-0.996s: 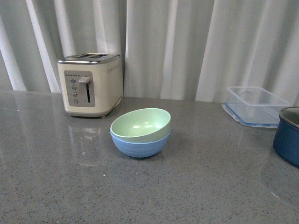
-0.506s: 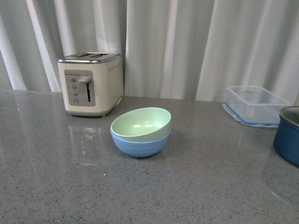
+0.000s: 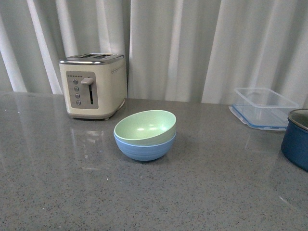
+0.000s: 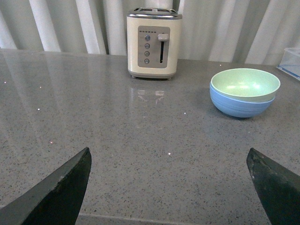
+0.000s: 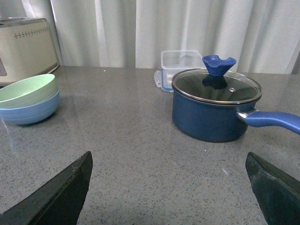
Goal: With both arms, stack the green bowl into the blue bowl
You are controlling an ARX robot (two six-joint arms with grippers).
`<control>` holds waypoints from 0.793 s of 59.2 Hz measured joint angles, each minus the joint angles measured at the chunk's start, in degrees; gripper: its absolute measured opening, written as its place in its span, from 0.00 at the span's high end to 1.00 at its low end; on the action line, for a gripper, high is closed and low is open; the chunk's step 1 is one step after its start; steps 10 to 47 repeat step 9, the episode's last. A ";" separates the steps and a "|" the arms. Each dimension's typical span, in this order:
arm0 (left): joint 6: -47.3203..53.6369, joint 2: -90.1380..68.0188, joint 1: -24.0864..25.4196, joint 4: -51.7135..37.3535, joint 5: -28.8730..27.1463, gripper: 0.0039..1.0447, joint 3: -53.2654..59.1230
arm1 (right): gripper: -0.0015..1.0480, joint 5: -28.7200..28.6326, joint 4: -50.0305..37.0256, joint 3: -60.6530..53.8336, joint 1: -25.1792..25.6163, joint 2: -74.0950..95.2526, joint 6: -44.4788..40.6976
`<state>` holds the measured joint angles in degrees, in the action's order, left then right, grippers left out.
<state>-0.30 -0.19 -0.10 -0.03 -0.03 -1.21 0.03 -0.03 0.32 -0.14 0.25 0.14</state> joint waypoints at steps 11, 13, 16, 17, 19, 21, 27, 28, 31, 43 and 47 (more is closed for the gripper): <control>0.00 0.00 0.00 0.00 0.00 0.06 0.00 | 0.10 0.00 0.00 0.00 0.00 0.00 0.00; 0.00 0.00 0.00 0.00 0.00 0.06 0.00 | 0.10 0.00 0.00 0.00 0.00 0.00 0.00; 0.00 0.00 0.00 0.00 0.00 0.06 0.00 | 0.10 0.00 0.00 0.00 0.00 0.00 0.00; 0.00 0.00 0.00 0.00 0.00 0.06 0.00 | 0.10 0.00 0.00 0.00 0.00 0.00 0.00; 0.00 0.00 0.00 0.00 0.00 0.06 0.00 | 0.10 0.00 0.00 0.00 0.00 0.00 0.00; 0.00 0.00 0.00 0.00 0.00 0.06 0.00 | 0.10 0.00 0.00 0.00 0.00 0.00 0.00; 0.00 0.00 0.00 0.00 0.00 0.06 0.00 | 0.10 0.00 0.00 0.00 0.00 0.00 0.00; 0.00 0.00 0.00 0.00 0.00 0.06 0.00 | 0.10 0.00 0.00 0.00 0.00 0.00 0.00; 0.00 0.00 0.00 0.00 0.00 0.06 0.00 | 0.10 0.00 0.00 0.00 0.00 0.00 0.00; 0.00 0.00 0.00 0.00 0.00 0.06 0.00 | 0.10 0.00 0.00 0.00 0.00 0.00 0.00; 0.00 0.00 0.00 0.00 0.00 0.06 0.00 | 0.10 0.00 0.00 0.00 0.00 0.00 0.00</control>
